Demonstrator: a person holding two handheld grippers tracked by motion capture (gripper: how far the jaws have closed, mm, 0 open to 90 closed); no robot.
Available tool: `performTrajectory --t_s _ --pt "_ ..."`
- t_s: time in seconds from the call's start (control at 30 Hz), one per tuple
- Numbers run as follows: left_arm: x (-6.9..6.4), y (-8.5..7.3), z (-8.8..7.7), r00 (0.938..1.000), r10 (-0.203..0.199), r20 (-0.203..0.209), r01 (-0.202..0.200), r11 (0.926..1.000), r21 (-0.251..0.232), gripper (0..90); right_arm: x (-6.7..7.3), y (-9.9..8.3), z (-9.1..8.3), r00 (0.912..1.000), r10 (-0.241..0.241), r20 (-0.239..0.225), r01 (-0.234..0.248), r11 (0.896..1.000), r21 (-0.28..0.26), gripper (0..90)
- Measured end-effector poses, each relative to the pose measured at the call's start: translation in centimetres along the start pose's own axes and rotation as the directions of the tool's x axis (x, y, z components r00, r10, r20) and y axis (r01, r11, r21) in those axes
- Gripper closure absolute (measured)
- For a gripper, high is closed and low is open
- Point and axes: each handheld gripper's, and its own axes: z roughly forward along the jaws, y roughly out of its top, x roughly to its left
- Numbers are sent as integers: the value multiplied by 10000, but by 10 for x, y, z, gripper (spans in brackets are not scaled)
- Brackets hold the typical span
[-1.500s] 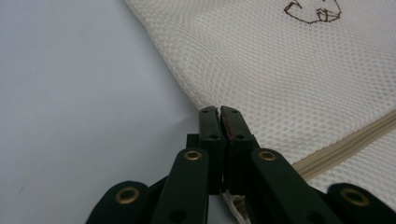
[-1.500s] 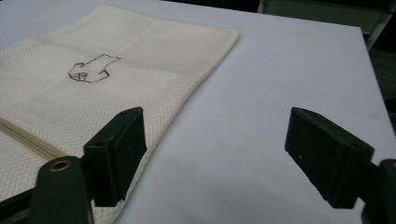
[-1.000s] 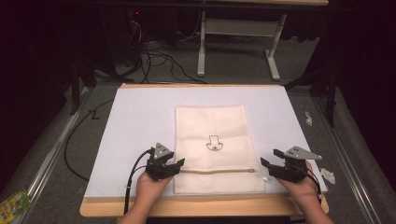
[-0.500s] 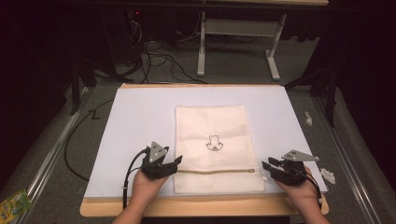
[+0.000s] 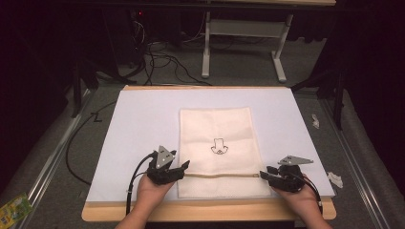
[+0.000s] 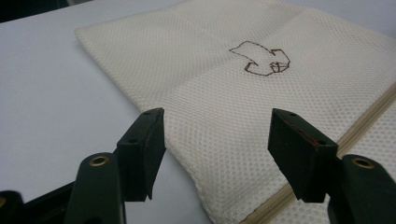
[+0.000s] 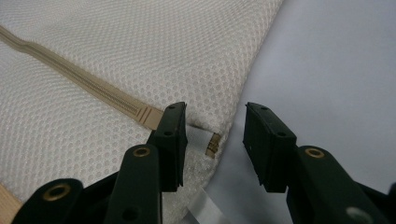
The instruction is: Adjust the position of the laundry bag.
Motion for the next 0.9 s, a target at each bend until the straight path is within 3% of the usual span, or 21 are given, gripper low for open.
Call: performTrajectory --t_s 0.2,0.23,0.37,0.47,0.57,0.6,0.7,0.9 --pt "-7 3 2 10000 84 -16 -84 10000 -26 376 2 -2 -2 9999 -33 141 33 10000 8 639" --pt "-9 4 3 9999 118 -122 -118 9999 -13 376 4 -2 -1 9998 -149 149 148 9999 22 717" --pt "-13 5 3 9999 122 71 -122 9999 -96 385 8 -2 0 9994 -313 131 313 9995 38 761" --pt "-18 6 2 9992 340 207 -335 9991 -257 384 4 -2 -1 9998 -132 -151 133 9999 73 787" --pt "-20 6 1 9985 515 181 -508 9980 -381 371 4 -2 -1 9992 -332 -201 333 9994 27 811" --pt "-20 6 0 9985 498 221 -490 9981 -367 378 5 -2 -1 9981 -603 -159 603 9982 15 828" --pt "-18 6 0 9988 370 321 -358 9987 -349 393 6 0 -1 9974 -705 -135 704 9975 -13 845" --pt "-18 8 0 9977 81 678 -57 9993 -359 412 6 1 -4 9981 -598 -139 595 9980 -197 851"
